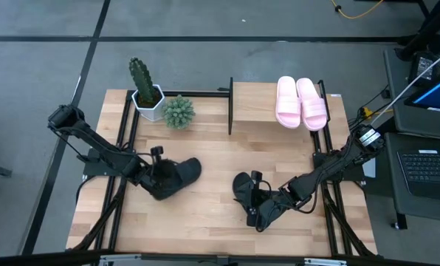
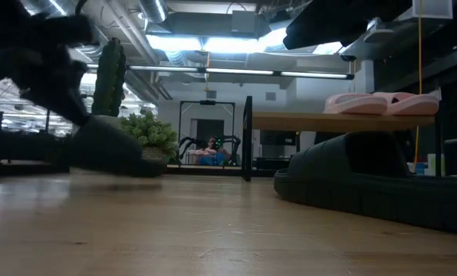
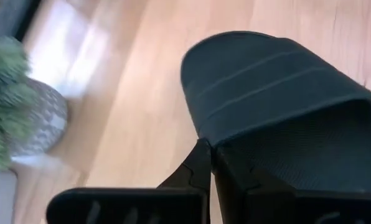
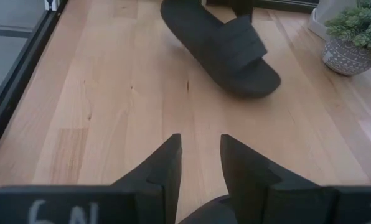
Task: Pick and place slides into the shelf
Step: Put the left black slides on the shelf
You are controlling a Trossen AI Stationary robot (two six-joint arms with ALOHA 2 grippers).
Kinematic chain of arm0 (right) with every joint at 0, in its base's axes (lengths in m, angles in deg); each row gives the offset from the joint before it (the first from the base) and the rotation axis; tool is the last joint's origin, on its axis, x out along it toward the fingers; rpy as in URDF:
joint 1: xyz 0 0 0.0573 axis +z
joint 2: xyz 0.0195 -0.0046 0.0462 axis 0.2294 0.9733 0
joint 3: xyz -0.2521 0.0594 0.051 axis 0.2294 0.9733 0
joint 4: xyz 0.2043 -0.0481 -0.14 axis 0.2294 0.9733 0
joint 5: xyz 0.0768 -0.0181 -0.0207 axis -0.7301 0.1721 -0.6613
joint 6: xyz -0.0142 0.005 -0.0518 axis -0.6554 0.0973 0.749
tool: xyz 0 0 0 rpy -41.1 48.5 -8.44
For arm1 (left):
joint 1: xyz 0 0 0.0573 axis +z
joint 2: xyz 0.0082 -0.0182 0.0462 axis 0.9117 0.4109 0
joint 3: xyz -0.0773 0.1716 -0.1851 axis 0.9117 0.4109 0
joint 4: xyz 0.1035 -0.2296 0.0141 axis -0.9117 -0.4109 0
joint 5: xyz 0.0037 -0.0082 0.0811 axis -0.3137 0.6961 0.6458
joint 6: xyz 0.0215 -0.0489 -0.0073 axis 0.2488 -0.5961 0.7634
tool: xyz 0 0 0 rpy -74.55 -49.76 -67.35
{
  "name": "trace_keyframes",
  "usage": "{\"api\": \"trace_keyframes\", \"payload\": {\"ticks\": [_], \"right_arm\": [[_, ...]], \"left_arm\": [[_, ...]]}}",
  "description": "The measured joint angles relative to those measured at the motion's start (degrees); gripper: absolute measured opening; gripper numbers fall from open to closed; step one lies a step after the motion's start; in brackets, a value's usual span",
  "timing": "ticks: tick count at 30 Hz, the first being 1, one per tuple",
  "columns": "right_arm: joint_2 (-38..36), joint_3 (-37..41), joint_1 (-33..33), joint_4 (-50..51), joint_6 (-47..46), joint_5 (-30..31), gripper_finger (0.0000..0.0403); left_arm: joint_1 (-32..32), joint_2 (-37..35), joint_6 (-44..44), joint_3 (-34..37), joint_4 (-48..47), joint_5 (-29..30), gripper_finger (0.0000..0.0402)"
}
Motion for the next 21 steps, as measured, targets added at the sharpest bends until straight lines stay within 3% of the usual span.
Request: {"api": "trace_keyframes", "payload": {"ticks": [7, 21], "right_arm": [[0.0, 0.0, -0.78, -3.92, 4.14, 0.0, 0.0113], [0.0, -0.04, -5.43, -23.8, 20.7, 0.02, 0.0113]], "left_arm": [[0.0, 0.0, 0.7, -4.59, 0.04, 6.47, 0.0001], [0.1, 0.0, -3.23, -7.44, 4.46, 20.57, 0.0]]}}
